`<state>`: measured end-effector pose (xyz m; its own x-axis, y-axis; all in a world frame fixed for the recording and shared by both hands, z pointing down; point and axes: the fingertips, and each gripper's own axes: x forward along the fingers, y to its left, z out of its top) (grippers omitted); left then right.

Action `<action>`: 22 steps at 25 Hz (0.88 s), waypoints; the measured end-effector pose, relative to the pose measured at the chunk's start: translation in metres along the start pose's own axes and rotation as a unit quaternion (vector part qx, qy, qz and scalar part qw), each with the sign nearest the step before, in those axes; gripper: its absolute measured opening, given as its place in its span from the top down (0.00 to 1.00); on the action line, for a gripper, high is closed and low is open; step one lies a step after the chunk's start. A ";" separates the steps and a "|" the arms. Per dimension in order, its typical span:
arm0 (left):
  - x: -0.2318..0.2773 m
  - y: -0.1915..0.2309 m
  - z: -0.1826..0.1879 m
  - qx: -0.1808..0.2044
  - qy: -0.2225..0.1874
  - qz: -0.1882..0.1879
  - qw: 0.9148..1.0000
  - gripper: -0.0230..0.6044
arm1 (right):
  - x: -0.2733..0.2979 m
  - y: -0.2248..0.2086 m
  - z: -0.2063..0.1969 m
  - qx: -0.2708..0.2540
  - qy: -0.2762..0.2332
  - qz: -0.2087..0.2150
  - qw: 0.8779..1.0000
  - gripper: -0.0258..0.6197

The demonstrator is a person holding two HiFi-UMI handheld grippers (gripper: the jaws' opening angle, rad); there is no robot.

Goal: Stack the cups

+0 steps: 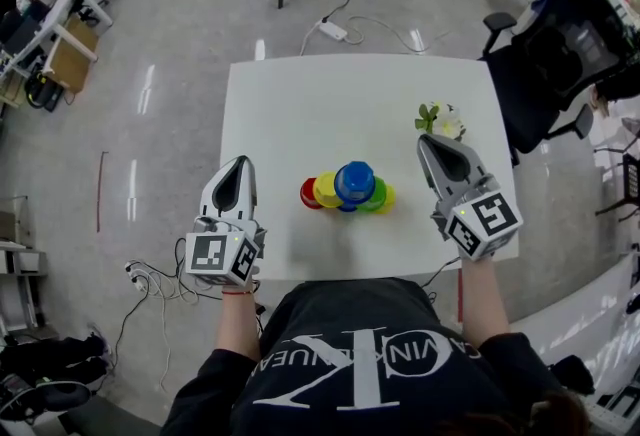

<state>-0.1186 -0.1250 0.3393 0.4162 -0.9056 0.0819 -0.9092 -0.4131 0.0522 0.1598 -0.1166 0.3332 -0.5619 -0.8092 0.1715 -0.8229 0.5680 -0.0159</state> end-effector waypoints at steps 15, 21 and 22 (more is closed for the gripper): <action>-0.003 0.005 0.014 0.006 -0.022 0.010 1.000 0.96 | -0.006 -0.017 0.002 0.028 -0.045 -0.042 0.998 0.95; -0.002 0.008 0.013 0.004 -0.022 0.014 1.000 0.96 | -0.003 -0.020 0.003 0.027 -0.052 -0.046 0.997 0.95; -0.001 0.008 0.013 0.003 -0.022 0.014 1.000 0.96 | -0.003 -0.021 0.004 0.027 -0.053 -0.047 0.997 0.95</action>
<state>-0.1269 -0.1283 0.3270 0.3889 -0.9205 0.0388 -0.9209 -0.3872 0.0440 0.1785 -0.1264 0.3294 -0.4861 -0.8711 0.0690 -0.8737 0.4829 -0.0586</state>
